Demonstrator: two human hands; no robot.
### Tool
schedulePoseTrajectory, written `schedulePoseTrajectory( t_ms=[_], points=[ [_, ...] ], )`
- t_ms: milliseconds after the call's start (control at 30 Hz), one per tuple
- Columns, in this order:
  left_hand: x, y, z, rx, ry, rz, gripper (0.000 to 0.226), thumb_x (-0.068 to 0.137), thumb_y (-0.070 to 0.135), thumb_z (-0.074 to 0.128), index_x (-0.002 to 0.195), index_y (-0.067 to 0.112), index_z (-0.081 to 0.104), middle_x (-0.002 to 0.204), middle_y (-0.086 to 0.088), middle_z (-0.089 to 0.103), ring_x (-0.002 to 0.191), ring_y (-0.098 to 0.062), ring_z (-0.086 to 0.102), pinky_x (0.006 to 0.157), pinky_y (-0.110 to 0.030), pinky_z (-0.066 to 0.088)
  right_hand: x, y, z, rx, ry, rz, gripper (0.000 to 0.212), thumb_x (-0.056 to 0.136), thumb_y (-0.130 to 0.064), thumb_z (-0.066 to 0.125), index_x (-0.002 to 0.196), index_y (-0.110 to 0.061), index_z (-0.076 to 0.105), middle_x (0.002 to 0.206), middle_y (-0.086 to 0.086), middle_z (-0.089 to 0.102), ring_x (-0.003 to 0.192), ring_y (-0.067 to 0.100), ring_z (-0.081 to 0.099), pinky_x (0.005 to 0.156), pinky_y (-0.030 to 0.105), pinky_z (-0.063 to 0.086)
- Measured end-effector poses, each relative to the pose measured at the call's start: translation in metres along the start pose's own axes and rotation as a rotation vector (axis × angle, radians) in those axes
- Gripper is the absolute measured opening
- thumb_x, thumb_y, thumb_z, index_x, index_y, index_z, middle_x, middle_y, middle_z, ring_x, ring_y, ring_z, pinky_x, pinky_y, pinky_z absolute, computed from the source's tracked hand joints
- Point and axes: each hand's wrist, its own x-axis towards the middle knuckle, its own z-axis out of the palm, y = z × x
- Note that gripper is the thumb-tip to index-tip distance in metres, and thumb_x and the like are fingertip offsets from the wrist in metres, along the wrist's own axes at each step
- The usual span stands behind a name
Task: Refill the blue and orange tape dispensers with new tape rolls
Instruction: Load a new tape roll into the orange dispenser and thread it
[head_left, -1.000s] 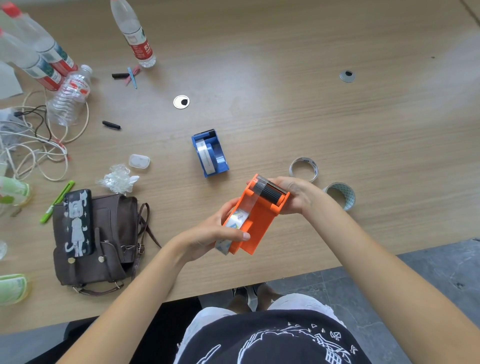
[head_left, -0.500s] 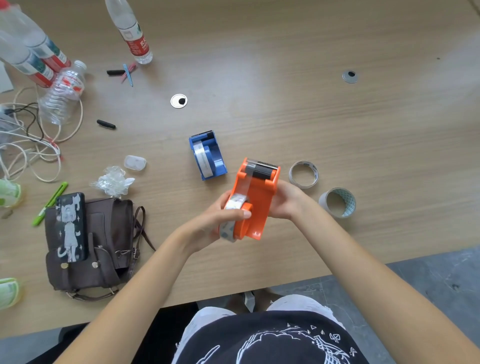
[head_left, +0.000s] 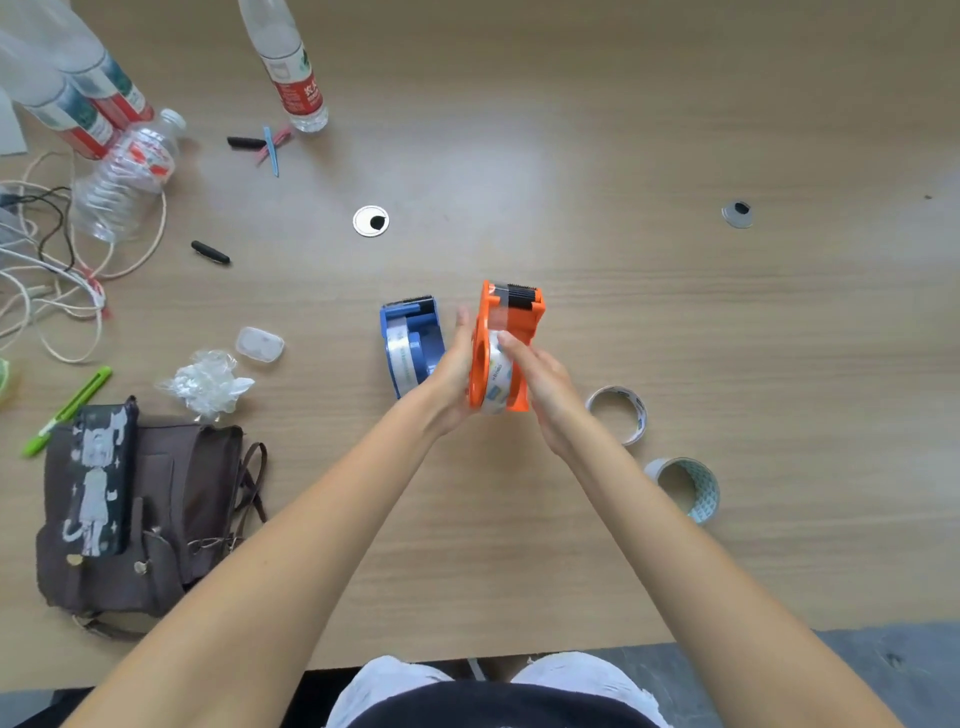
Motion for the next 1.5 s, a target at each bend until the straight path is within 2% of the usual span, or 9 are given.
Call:
schedulePoseTrajectory(
  t_ms=[233, 333, 733, 867, 1000, 1100, 1200, 1300, 1500],
  points=[
    [0.061, -0.007, -0.006, 0.000, 0.196, -0.128, 0.074, 0.089, 0.069, 0.024, 0.125, 0.014, 0.058, 0.115, -0.007, 0.063, 0.101, -0.022, 0.063, 0.083, -0.035, 0.053, 0.047, -0.001, 0.003, -0.213, 0.146, 0.015, 0.048, 0.063, -0.053, 0.074, 0.103, -0.026, 0.069, 0.112, 0.005, 0.069, 0.101, 0.018, 0.068, 0.092, 0.039, 0.054],
    [0.125, -0.045, -0.024, 0.083, 0.229, -0.132, 0.116, 0.046, 0.096, 0.031, 0.133, 0.022, 0.052, 0.144, -0.006, 0.047, 0.114, -0.024, 0.061, 0.098, -0.044, 0.048, 0.055, -0.007, -0.001, -0.229, 0.166, 0.024, 0.031, 0.079, -0.036, 0.070, 0.106, -0.020, 0.068, 0.100, 0.001, 0.073, 0.094, 0.018, 0.068, 0.080, 0.028, 0.053],
    [0.193, -0.073, -0.042, 0.175, 0.263, -0.193, 0.096, 0.056, 0.085, 0.032, 0.127, 0.024, 0.054, 0.129, -0.006, 0.059, 0.113, -0.024, 0.060, 0.100, -0.043, 0.046, 0.071, -0.001, 0.019, -0.336, 0.313, 0.034, 0.075, 0.072, -0.068, 0.054, 0.125, -0.016, 0.053, 0.119, -0.003, 0.060, 0.116, 0.020, 0.054, 0.102, 0.035, 0.040],
    [0.077, -0.019, 0.000, 0.394, 0.383, 0.105, 0.044, 0.093, 0.039, 0.040, 0.129, 0.016, 0.052, 0.134, -0.012, 0.044, 0.130, -0.028, 0.041, 0.109, -0.042, 0.034, 0.078, 0.019, 0.016, -0.412, 0.342, -0.024, 0.082, 0.054, -0.081, 0.055, 0.114, -0.025, 0.056, 0.113, -0.002, 0.064, 0.111, 0.020, 0.059, 0.099, 0.045, 0.045],
    [0.007, -0.037, -0.010, 0.760, 0.845, 0.714, 0.044, 0.078, 0.008, 0.063, 0.120, 0.007, 0.052, 0.117, -0.016, 0.048, 0.111, -0.029, 0.041, 0.100, -0.034, 0.031, 0.050, 0.018, 0.011, -0.495, 0.300, -0.099, 0.097, 0.054, -0.074, 0.059, 0.134, -0.023, 0.043, 0.140, 0.000, 0.048, 0.133, 0.018, 0.043, 0.109, 0.045, 0.035],
    [-0.006, -0.048, -0.034, 0.849, 0.936, 0.928, 0.046, 0.075, 0.014, 0.067, 0.116, 0.008, 0.047, 0.109, -0.019, 0.052, 0.104, -0.026, 0.040, 0.094, -0.034, 0.031, 0.040, 0.027, 0.011, -0.597, 0.285, -0.146, 0.103, 0.059, -0.061, 0.066, 0.145, -0.019, 0.030, 0.152, 0.004, 0.033, 0.143, 0.020, 0.028, 0.113, 0.045, 0.029],
    [-0.002, -0.053, -0.054, 0.876, 0.993, 0.787, 0.075, 0.068, 0.025, 0.079, 0.128, 0.008, 0.037, 0.123, -0.025, 0.047, 0.113, -0.028, 0.036, 0.097, -0.037, 0.026, 0.043, 0.034, 0.010, -0.677, 0.257, -0.167, 0.094, 0.072, -0.034, 0.075, 0.148, -0.018, 0.023, 0.156, 0.006, 0.026, 0.146, 0.021, 0.020, 0.118, 0.039, 0.022],
    [0.010, -0.056, -0.072, 0.690, 0.745, 0.506, 0.109, 0.064, 0.025, 0.086, 0.146, 0.009, 0.017, 0.148, -0.017, 0.029, 0.136, -0.029, 0.028, 0.112, -0.038, 0.026, 0.045, 0.038, 0.009, -0.688, 0.265, -0.169, 0.086, 0.076, -0.024, 0.073, 0.147, -0.013, 0.027, 0.154, 0.008, 0.032, 0.144, 0.021, 0.026, 0.116, 0.033, 0.025],
    [0.022, -0.050, -0.071, 0.654, 0.621, 0.425, 0.084, 0.082, 0.013, 0.069, 0.146, 0.022, 0.016, 0.132, -0.011, 0.056, 0.113, -0.035, 0.056, 0.089, -0.038, 0.047, 0.052, 0.045, 0.013, -0.698, 0.364, -0.143, 0.053, 0.070, -0.034, 0.073, 0.112, -0.007, 0.054, 0.119, 0.013, 0.062, 0.114, 0.031, 0.056, 0.093, 0.043, 0.047]
  ],
)
